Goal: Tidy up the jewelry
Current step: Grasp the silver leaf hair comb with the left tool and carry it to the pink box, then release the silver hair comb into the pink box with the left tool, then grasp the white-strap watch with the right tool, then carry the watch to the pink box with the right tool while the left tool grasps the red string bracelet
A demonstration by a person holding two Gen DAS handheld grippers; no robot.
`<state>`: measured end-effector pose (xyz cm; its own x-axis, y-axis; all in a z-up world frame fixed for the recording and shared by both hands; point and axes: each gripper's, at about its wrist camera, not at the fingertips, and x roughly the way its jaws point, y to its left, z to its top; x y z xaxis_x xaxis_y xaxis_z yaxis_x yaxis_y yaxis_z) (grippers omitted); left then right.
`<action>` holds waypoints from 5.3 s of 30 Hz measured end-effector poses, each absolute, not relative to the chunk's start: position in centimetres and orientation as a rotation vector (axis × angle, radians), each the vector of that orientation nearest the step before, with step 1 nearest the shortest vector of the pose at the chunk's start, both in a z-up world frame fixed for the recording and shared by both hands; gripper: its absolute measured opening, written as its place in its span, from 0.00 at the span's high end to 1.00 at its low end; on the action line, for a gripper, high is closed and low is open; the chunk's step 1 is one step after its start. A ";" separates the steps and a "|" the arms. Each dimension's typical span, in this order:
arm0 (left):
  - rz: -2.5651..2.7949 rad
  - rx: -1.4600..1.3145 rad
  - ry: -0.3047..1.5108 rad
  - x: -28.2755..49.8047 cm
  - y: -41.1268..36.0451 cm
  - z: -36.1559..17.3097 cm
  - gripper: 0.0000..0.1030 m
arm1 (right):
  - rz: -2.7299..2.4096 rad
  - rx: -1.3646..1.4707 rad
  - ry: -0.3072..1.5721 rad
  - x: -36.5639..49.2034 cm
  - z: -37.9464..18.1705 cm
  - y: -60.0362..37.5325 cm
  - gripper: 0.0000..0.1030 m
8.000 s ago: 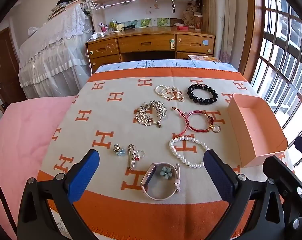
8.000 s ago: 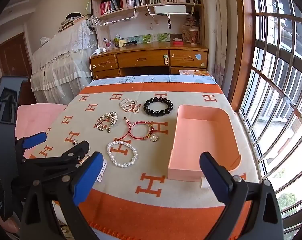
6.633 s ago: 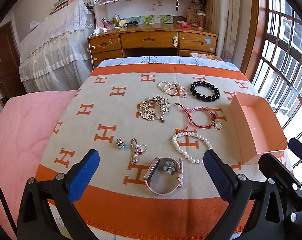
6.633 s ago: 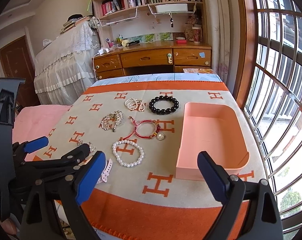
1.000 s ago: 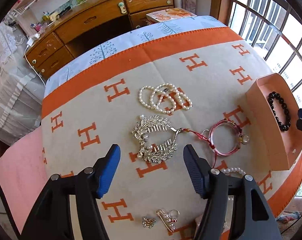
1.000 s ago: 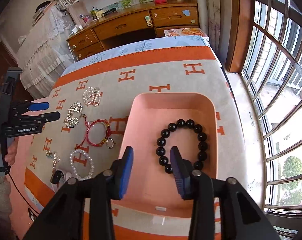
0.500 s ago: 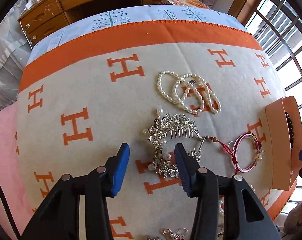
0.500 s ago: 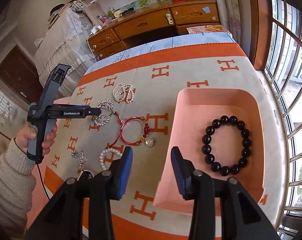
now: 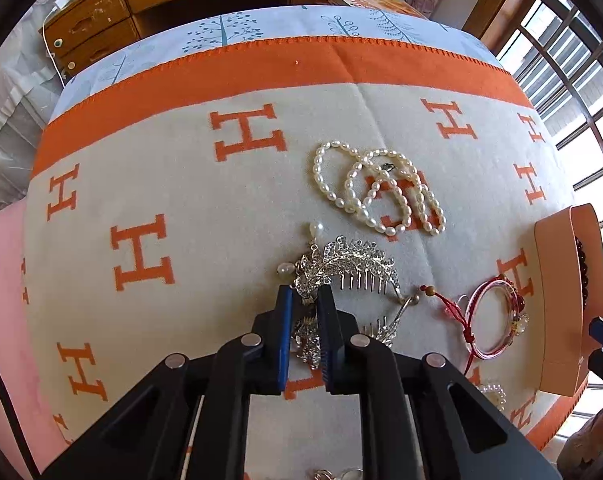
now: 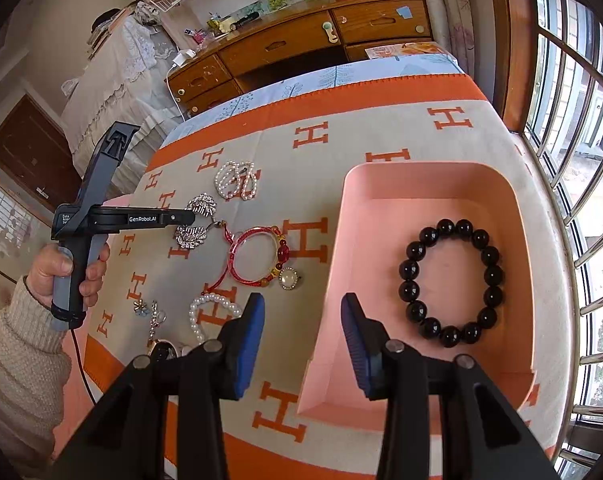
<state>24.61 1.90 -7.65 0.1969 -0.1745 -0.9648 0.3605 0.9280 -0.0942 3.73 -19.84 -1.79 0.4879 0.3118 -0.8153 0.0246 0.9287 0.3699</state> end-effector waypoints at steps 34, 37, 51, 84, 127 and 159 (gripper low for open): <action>-0.849 0.354 1.134 9.4 -20.4 -2.0 0.93 | -0.124 0.477 0.834 -5.5 -1.2 -29.2 0.61; -0.840 0.370 1.146 9.2 -20.3 -3.2 0.89 | -0.118 0.467 0.840 -5.2 -1.5 -29.0 0.61; -0.676 0.258 0.917 4.8 -14.3 0.2 0.33 | -0.067 0.426 0.853 -4.8 -2.2 -26.9 0.61; -0.209 0.052 0.762 -0.6 5.3 0.6 0.17 | 0.171 0.151 0.898 -3.4 0.4 -11.6 0.61; -0.146 -0.011 0.928 3.3 11.2 -4.7 0.17 | 0.269 0.270 0.997 0.2 -3.8 -9.1 0.91; -0.341 0.087 0.986 10.2 1.5 -2.2 0.17 | 0.062 0.506 0.708 -1.2 -0.2 -23.4 0.91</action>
<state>10.20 1.55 -2.15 0.5033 -0.2430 -0.8292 0.3213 0.9435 -0.0814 -1.16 -23.39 -0.18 0.7628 0.2225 -0.6072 0.1139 0.8781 0.4648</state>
